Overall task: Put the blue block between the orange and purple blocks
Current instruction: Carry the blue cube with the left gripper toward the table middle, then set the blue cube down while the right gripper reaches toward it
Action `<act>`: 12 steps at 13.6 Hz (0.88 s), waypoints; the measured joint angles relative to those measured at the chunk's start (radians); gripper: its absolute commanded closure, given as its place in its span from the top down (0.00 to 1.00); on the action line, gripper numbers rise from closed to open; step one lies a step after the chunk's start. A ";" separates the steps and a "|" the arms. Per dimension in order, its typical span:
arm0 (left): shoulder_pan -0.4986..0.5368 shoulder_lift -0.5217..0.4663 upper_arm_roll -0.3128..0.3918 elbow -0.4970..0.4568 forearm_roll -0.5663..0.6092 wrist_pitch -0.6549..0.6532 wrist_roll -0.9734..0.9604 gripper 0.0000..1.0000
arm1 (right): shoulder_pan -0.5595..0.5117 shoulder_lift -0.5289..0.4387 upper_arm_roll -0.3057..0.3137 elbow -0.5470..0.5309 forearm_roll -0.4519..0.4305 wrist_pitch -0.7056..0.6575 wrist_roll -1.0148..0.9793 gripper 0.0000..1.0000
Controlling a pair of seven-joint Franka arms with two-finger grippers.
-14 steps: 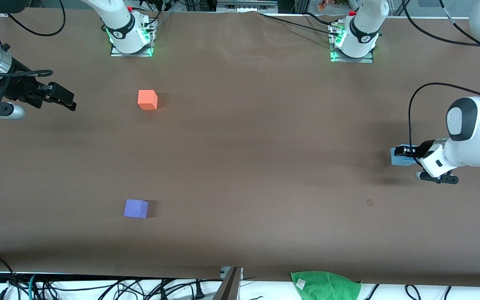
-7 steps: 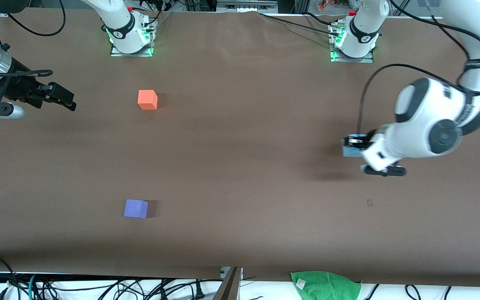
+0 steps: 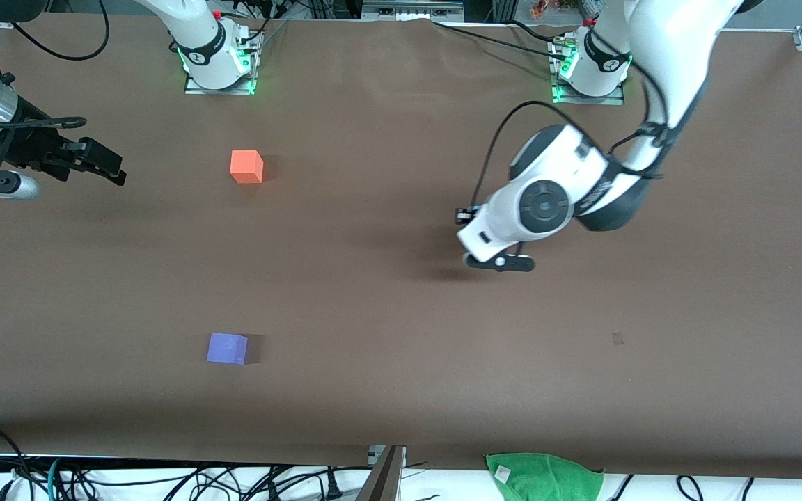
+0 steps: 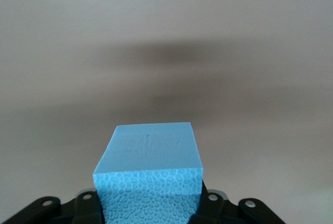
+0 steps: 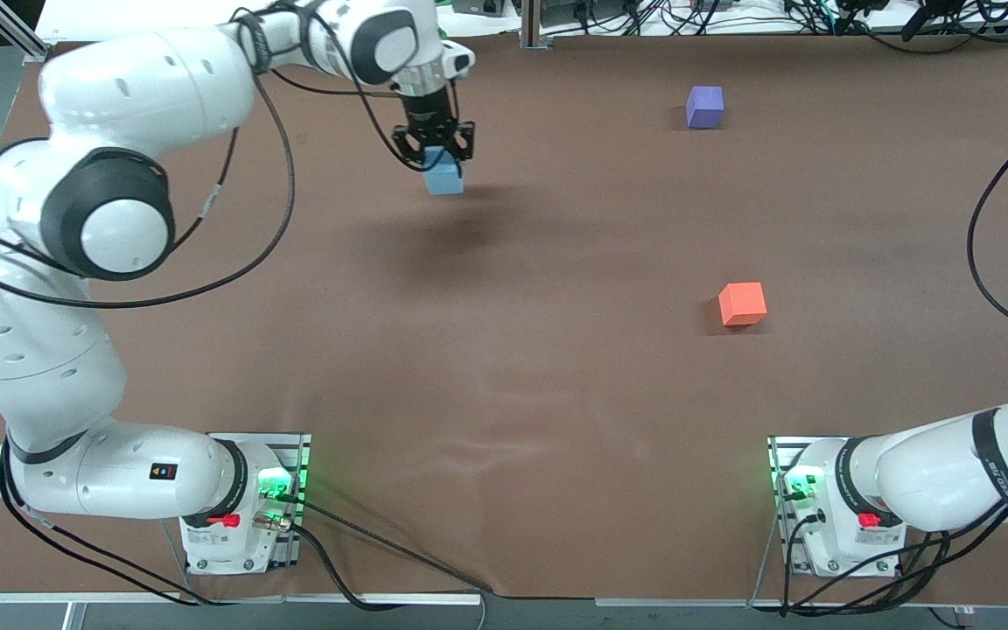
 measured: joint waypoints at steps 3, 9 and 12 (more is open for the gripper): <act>-0.137 0.084 0.081 0.016 0.017 0.147 -0.058 0.36 | -0.001 0.002 -0.001 0.000 0.000 0.000 0.000 0.99; -0.382 0.152 0.300 0.024 0.019 0.282 -0.079 1.00 | -0.001 0.030 -0.001 0.000 0.000 0.027 0.000 0.99; -0.379 0.153 0.309 0.030 0.019 0.284 -0.085 1.00 | -0.001 0.031 -0.001 0.000 0.000 0.031 0.000 0.99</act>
